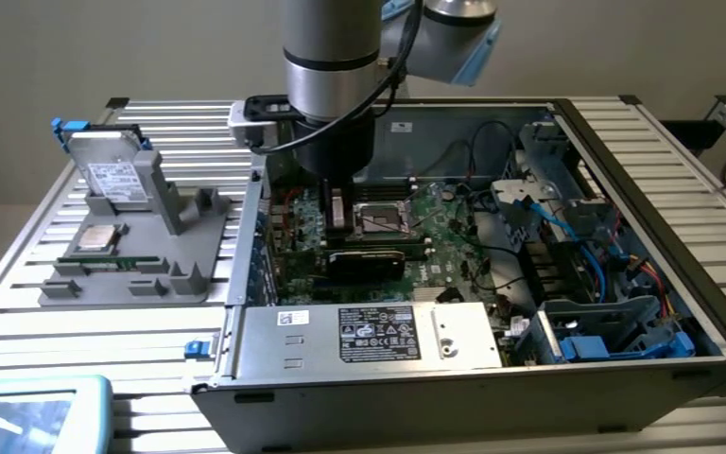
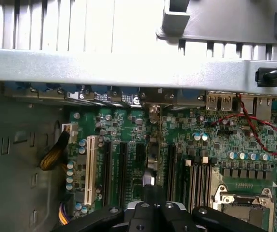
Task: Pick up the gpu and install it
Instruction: 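Press down on the gpu until it lock into place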
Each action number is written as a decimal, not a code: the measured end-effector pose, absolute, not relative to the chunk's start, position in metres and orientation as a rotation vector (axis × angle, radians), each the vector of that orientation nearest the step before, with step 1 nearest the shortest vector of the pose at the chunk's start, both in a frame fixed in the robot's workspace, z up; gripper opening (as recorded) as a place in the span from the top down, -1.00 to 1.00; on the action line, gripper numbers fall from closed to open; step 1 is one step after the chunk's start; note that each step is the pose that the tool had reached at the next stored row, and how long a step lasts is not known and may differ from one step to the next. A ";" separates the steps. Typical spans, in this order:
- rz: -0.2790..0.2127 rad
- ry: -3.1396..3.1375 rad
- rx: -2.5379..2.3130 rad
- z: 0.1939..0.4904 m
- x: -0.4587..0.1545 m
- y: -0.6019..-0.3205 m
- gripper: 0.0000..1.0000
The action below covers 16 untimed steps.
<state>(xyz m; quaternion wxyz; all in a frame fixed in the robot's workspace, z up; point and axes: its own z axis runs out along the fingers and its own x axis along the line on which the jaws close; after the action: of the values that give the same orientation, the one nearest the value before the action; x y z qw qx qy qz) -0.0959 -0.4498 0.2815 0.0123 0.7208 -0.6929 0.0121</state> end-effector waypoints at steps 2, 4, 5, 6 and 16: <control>0.043 -2.158 2.245 0.280 -0.098 -0.449 0.79; 0.047 -2.157 2.244 0.277 -0.099 -0.449 0.79; 0.047 -2.157 2.244 0.276 -0.099 -0.449 0.79; 0.048 -2.157 2.244 0.276 -0.099 -0.449 0.79; 0.048 -2.157 2.244 0.270 -0.103 -0.444 0.79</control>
<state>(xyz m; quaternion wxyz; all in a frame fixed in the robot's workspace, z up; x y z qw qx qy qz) -0.1034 -0.4443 0.2696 0.0146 0.7208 -0.6928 0.0155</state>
